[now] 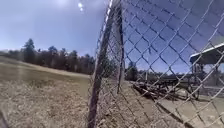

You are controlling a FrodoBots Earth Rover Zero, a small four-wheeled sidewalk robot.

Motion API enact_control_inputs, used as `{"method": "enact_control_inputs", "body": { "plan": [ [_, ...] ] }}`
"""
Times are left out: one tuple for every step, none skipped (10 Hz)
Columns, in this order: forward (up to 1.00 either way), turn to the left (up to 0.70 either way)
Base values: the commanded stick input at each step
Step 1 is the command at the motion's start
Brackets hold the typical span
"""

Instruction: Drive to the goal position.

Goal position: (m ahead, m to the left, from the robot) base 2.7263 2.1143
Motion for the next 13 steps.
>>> {"method": "enact_control_inputs", "body": {
  "plan": [
    [-0.7, 0.03],
    [-0.7, 0.03],
    [-0.7, 0.03],
    [-0.7, 0.03],
    [-0.7, 0.03],
    [-0.7, 0.03],
    [-0.7, 0.03],
    [-0.43, 0.02],
    [-0.05, 0.01],
    [0.06, 0.03],
    [0.06, 0.05],
    [0.06, 0.07],
    [0.06, 0.09]
  ]
}}
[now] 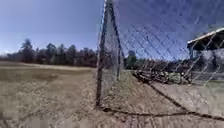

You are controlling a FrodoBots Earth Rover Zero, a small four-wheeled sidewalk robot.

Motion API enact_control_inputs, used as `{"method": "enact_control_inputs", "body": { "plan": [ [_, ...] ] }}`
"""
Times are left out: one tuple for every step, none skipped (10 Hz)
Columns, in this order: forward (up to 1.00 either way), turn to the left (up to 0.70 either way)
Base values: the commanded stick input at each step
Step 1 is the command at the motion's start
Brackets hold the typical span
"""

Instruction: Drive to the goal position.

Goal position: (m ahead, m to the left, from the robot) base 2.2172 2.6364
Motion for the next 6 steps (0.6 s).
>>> {"method": "enact_control_inputs", "body": {
  "plan": [
    [0.06, 0.11],
    [0.06, 0.13],
    [0.06, 0.13],
    [0.06, 0.13],
    [0.08, 0.18],
    [0.13, 0.27]
  ]
}}
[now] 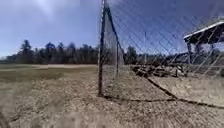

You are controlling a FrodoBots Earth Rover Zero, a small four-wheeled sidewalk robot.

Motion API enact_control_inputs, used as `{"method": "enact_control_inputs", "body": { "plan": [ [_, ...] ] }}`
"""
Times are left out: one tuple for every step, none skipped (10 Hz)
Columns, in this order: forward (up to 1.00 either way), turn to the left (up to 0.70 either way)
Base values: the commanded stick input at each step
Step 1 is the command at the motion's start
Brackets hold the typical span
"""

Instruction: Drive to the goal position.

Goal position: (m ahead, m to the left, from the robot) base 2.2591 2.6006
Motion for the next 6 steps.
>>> {"method": "enact_control_inputs", "body": {
  "plan": [
    [0.18, 0.36],
    [0.23, 0.46],
    [0.33, 0.53],
    [0.56, 0.58],
    [0.56, 0.56],
    [0.54, 0.54]
  ]
}}
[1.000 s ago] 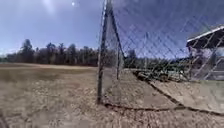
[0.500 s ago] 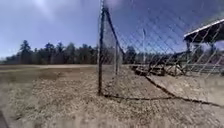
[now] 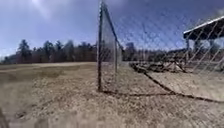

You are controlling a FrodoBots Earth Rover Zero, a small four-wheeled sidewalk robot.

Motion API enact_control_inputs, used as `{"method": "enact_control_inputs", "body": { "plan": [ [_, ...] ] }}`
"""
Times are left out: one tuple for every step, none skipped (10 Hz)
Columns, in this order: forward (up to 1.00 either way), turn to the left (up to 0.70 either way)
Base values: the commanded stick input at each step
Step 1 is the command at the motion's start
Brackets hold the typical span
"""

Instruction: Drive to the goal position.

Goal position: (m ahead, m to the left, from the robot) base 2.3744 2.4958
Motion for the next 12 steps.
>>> {"method": "enact_control_inputs", "body": {
  "plan": [
    [0.53, 0.53],
    [0.51, 0.51],
    [0.49, 0.49],
    [0.47, 0.47],
    [0.46, 0.46],
    [0.45, 0.45],
    [0.44, 0.44],
    [0.43, 0.43],
    [0.47, 0.47],
    [0.47, 0.47],
    [0.47, 0.47],
    [0.47, 0.47]
  ]
}}
